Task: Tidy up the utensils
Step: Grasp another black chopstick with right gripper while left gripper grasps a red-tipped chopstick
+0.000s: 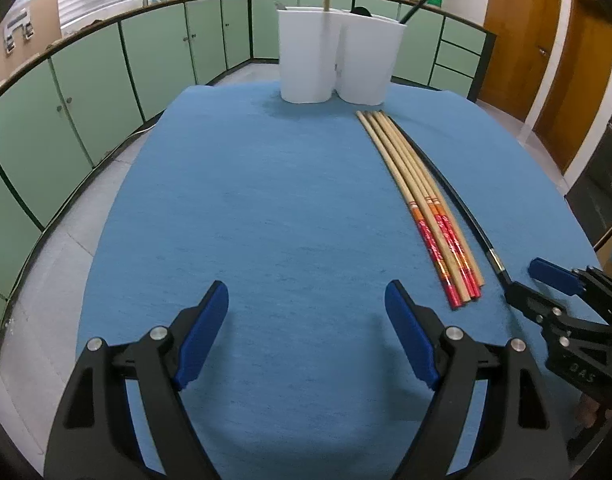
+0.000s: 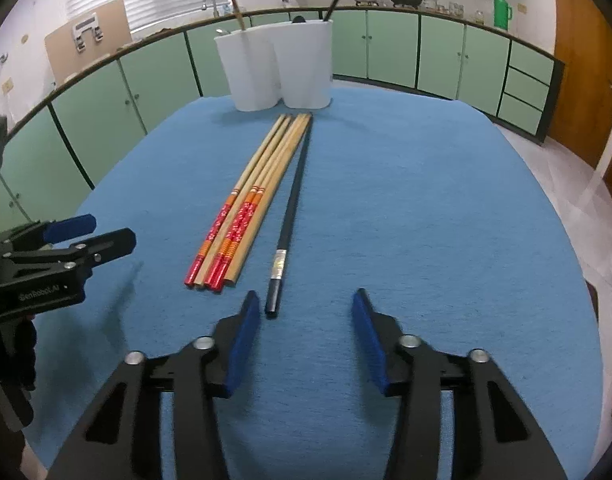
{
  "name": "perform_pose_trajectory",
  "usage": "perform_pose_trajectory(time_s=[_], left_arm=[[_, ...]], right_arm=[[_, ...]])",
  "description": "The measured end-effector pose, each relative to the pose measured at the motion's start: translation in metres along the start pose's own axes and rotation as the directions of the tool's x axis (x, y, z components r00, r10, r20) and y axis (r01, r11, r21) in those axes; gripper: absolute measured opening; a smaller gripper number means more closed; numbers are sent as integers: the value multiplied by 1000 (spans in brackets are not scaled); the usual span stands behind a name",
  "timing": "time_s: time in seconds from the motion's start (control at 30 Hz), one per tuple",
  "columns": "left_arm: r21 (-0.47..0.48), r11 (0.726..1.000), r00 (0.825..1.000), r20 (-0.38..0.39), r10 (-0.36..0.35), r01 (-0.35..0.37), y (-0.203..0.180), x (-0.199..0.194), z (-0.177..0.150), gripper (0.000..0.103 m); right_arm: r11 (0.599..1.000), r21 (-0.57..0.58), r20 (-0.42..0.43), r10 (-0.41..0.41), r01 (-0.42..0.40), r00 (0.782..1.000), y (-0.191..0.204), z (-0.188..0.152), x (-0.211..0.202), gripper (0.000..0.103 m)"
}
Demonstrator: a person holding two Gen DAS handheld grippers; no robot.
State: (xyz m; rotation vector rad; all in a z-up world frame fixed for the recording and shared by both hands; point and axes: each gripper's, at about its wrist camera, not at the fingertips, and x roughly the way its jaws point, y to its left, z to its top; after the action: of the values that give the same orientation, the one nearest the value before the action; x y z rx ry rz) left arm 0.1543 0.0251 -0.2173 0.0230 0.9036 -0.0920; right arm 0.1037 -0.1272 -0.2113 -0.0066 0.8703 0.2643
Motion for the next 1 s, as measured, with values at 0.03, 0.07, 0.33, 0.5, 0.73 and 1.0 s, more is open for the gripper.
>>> perform_pose_trajectory(time_s=[0.03,0.07,0.33,0.5,0.73,1.0], left_arm=[[5,1000,1000,0,1,-1,-1,0,0,79],[7,1000,1000,-1,0,0,-3,-1,0,79],[8,998,998,-18,-56,56,-21,2,-1,79],[38,996,996,-22,-85,86,-42,6,-1,79],[55,997,997,-43,-58,60,-54,19,1,80],[39,999,999,-43,-15,17,-41,20,-2,81]], right_arm=[[1000,-3,1,0,0,1000,1,0,0,36],[1000,-3,2,6,-6,1000,1,1,0,28],[999,11,0,32,-32,999,-3,1,-1,7],[999,36,2,4,-4,1000,-18,0,-3,7],[998,60,5,10,-11,1000,-29,-1,-4,7],[998,61,5,11,-11,1000,-29,-2,-3,7]])
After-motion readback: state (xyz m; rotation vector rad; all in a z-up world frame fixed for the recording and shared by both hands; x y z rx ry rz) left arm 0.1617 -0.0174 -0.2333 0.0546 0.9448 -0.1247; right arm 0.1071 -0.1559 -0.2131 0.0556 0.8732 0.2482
